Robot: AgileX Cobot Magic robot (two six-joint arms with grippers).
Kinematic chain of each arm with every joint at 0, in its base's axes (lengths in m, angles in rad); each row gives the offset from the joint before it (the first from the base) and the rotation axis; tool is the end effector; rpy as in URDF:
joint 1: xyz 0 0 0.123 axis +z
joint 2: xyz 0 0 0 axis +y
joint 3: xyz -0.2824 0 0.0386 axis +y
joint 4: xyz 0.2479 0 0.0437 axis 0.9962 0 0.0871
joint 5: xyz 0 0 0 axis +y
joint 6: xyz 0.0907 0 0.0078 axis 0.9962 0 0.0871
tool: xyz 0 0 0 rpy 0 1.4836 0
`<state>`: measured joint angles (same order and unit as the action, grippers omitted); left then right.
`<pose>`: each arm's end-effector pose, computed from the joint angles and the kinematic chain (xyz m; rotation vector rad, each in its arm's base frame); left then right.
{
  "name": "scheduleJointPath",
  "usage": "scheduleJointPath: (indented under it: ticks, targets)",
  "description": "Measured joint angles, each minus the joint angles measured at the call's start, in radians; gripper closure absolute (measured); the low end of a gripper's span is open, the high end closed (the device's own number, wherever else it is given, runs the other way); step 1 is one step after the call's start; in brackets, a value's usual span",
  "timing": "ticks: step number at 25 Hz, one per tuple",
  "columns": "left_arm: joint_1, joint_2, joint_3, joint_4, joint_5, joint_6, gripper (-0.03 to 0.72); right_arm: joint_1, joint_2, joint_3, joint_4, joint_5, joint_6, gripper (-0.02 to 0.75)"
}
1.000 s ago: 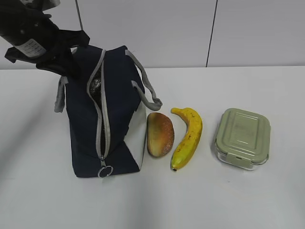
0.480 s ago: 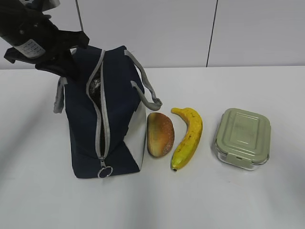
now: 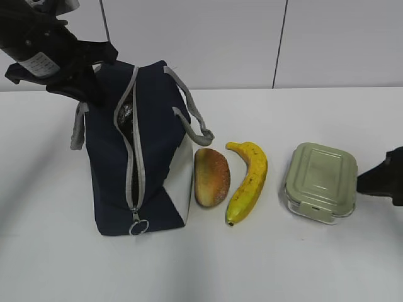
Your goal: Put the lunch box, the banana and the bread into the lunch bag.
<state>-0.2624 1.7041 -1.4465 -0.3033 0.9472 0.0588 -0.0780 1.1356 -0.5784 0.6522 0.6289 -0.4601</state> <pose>0.3487 -0.1165 0.2983 0.2684 2.6744 -0.4489 0.1977 0.0172 0.2300 0.0782 2.5327 0.4727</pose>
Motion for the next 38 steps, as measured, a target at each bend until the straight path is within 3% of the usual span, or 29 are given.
scheduleJointPath:
  ticks: [3, 8, 15, 23, 38]
  targets:
    - [0.0, 0.0, 0.0, 0.0, 0.0, 0.0, 0.689, -0.035, 0.1, -0.04, 0.115, -0.004, -0.111, 0.268]
    - [0.0, 0.0, 0.0, 0.0, 0.001, 0.0, 0.689, -0.06, 0.25, -0.11, 0.195, 0.004, -0.215, 0.268]
    - [0.0, 0.0, 0.0, 0.0, 0.003, 0.0, 0.689, -0.193, 0.401, -0.17, 0.358, 0.103, -0.374, 0.268]
    - [0.0, 0.0, 0.0, 0.0, 0.005, 0.0, 0.69, -0.265, 0.579, -0.252, 0.38, 0.214, -0.443, 0.268]
    - [0.0, 0.0, 0.0, -0.001, 0.012, 0.0, 0.69, -0.269, 0.698, -0.302, 0.378, 0.27, -0.472, 0.268]
